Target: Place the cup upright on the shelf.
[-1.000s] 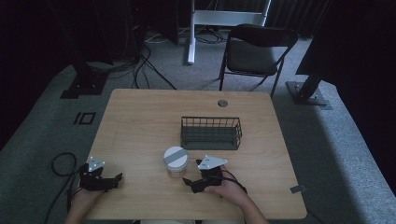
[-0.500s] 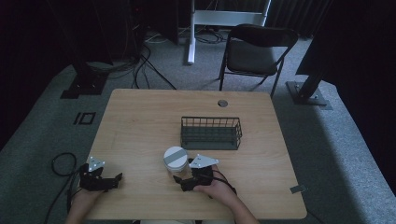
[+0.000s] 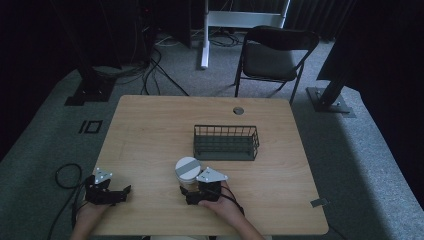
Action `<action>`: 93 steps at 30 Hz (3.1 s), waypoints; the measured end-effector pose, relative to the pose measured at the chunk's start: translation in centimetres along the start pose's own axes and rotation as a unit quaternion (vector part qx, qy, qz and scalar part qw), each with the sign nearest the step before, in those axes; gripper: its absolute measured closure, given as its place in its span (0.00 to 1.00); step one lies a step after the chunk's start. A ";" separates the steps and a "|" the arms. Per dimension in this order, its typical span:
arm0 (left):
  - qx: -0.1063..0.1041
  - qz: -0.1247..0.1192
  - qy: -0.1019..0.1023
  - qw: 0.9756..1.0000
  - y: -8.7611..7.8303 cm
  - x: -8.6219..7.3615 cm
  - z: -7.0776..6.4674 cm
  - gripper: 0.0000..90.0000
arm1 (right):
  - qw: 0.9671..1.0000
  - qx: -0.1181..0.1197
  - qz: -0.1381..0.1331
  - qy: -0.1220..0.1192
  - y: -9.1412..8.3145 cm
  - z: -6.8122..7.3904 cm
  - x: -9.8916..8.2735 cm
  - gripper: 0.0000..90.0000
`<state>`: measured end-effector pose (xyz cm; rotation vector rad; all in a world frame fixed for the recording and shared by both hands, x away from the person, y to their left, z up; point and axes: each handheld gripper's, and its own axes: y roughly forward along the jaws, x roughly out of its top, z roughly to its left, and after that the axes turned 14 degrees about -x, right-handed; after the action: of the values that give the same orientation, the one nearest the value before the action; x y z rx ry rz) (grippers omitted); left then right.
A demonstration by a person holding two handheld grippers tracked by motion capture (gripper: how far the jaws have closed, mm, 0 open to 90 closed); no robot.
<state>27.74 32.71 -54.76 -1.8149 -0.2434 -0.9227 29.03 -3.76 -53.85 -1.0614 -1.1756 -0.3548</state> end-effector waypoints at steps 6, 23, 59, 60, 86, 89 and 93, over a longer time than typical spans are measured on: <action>0.000 0.000 0.000 1.000 0.0 0.0 0.0 0.01 | 0.999 -0.039 0.000 0.013 0.5 1.1 -0.3 0.12; 0.000 0.000 0.000 1.000 0.0 0.0 0.0 0.01 | 0.994 -0.092 -0.010 0.064 1.0 2.4 0.1 0.12; 0.000 0.000 0.001 1.000 0.0 0.0 0.0 0.01 | 0.995 -0.093 -0.028 0.029 1.4 2.8 0.7 0.19; 0.000 0.000 0.001 1.000 0.0 0.0 0.0 0.01 | 0.995 -0.092 -0.027 0.028 1.3 2.8 0.7 0.20; 0.000 0.000 0.000 1.000 0.0 0.0 0.0 0.01 | 0.995 -0.079 -0.054 0.028 -1.1 1.3 4.6 0.20; 0.000 0.000 0.000 1.000 0.0 0.0 0.0 0.01 | 0.995 -0.079 -0.056 0.031 -1.2 1.1 4.9 0.20; 0.000 0.000 0.000 1.000 0.0 0.0 0.0 0.01 | 0.994 -0.079 -0.067 0.032 -1.5 0.5 5.6 0.20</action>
<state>27.74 32.71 -54.77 -1.8153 -0.2441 -0.9219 29.87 -2.51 -48.17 -1.1017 -1.1789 -0.5905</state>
